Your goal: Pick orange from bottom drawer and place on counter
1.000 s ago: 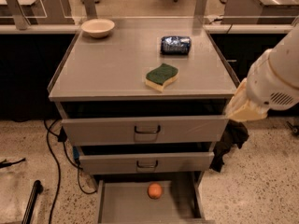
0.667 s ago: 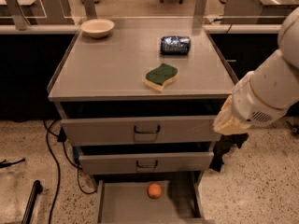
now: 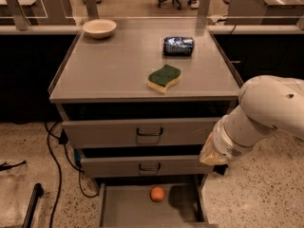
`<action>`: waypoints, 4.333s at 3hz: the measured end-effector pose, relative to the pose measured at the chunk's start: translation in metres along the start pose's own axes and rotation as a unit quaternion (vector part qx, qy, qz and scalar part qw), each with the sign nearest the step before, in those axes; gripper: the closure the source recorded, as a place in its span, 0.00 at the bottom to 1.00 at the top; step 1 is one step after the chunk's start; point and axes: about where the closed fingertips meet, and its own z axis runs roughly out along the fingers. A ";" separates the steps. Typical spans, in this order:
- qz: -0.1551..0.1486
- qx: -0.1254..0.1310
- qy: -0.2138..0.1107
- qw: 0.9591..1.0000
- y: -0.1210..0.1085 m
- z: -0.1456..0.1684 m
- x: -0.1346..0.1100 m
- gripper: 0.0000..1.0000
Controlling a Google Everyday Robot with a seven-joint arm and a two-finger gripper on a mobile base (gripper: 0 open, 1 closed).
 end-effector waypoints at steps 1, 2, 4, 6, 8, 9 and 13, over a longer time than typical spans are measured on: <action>0.000 0.000 0.000 1.000 0.000 0.000 0.000 1.00; 0.009 -0.002 -0.004 1.000 0.000 0.022 0.011 1.00; 0.024 -0.003 -0.073 0.997 0.004 0.130 0.045 1.00; 0.051 -0.036 -0.097 0.993 0.015 0.224 0.067 1.00; 0.055 -0.024 -0.100 0.993 0.015 0.248 0.072 1.00; 0.065 -0.011 -0.111 0.992 0.014 0.294 0.079 1.00; 0.098 -0.010 -0.167 0.981 0.004 0.448 0.083 1.00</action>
Offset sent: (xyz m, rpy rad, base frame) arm 0.0038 -0.0145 -0.0709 0.0335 0.0215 -0.0487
